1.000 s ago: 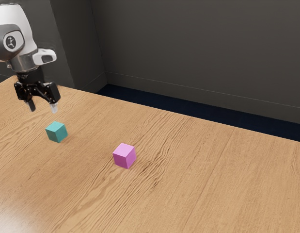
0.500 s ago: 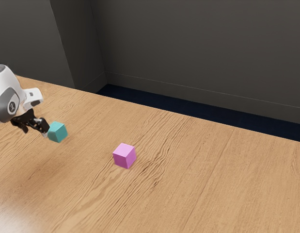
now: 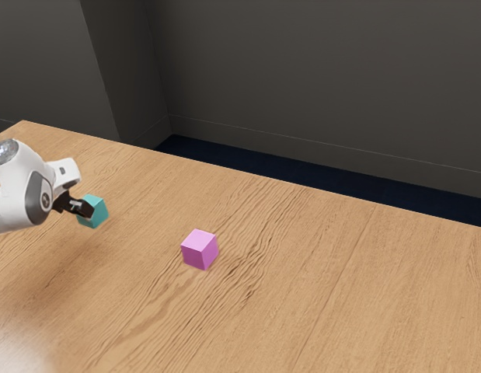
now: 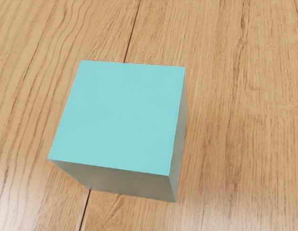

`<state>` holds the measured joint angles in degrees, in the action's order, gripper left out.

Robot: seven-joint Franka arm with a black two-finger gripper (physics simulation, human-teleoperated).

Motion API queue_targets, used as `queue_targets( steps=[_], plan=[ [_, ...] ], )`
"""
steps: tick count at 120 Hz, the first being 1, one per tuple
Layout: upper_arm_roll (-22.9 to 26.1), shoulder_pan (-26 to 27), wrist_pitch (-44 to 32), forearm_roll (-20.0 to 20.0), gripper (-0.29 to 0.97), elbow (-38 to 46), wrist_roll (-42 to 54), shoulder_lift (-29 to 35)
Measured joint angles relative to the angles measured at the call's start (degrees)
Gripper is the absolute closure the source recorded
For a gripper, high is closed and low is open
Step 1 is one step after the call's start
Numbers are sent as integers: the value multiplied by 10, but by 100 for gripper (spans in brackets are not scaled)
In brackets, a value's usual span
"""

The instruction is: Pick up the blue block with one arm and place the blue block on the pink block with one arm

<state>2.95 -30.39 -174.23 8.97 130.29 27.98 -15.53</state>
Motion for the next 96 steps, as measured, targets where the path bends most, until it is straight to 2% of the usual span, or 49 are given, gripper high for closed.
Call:
queue_targets(
  steps=[18, 29, 54, 75, 96],
  plan=[
    [27, -32, -31, 5, 6, -9, 22, -23],
    [60, -63, -50, 6, 6, -23, 33, -51],
    [78, -79, -74, 6, 7, -76, 52, -104],
    [113, -112, -81, 4, 7, -120, 64, -150],
    [131, -124, -86, 3, 7, -145, 76, -174]
  ],
)
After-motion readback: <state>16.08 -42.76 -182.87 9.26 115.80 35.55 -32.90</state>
